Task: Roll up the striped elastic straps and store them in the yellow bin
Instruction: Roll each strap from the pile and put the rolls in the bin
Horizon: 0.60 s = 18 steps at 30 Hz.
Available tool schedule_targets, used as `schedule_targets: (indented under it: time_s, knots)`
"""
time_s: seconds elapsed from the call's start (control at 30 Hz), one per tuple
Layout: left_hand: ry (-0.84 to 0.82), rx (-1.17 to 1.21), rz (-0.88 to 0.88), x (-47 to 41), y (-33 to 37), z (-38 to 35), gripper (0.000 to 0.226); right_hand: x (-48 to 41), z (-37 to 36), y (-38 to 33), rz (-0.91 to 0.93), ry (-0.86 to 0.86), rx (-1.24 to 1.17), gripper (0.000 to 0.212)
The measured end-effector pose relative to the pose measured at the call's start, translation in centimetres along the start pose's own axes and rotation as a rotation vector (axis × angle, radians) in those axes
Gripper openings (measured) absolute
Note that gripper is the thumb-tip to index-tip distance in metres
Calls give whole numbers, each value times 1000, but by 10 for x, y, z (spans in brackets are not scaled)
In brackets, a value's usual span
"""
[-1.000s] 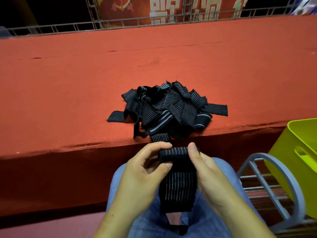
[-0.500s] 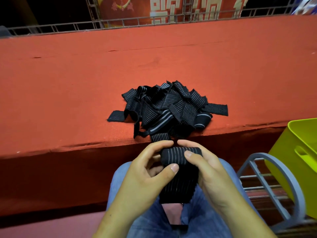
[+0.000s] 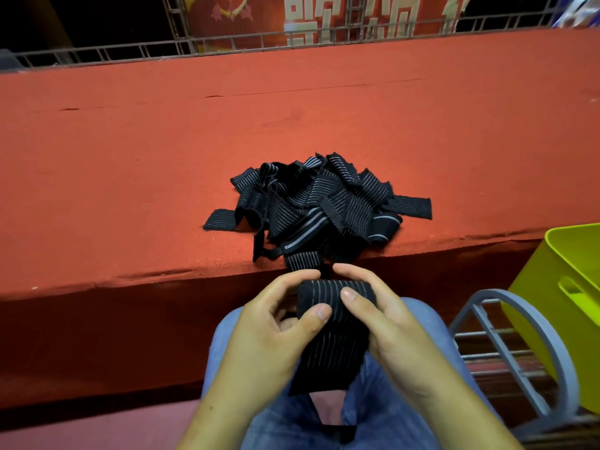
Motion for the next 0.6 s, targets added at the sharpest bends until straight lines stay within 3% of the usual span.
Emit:
schedule_targets:
  time_s: [0.23, 0.53, 0.6]
  knots:
    - [3, -36, -31, -1, -1, 1, 37, 4, -4, -8, 44, 34, 69, 20]
    - [-54, -80, -57, -2, -12, -7, 51, 6, -16, -9, 58, 31, 96, 23]
    - [-37, -88, -64, -3, -14, -8, 53, 7, -20, -9, 65, 32, 65, 33]
Point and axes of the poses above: each hand's wrist, its own x-axis away from the middle knuckle, its own z-axis out of the back of the hand, y = z × x, the point moved 3 cm from there along -x, towards the middle knuckle, and after that the axes turned 3 degrees about -y, right-handed, at the moved point
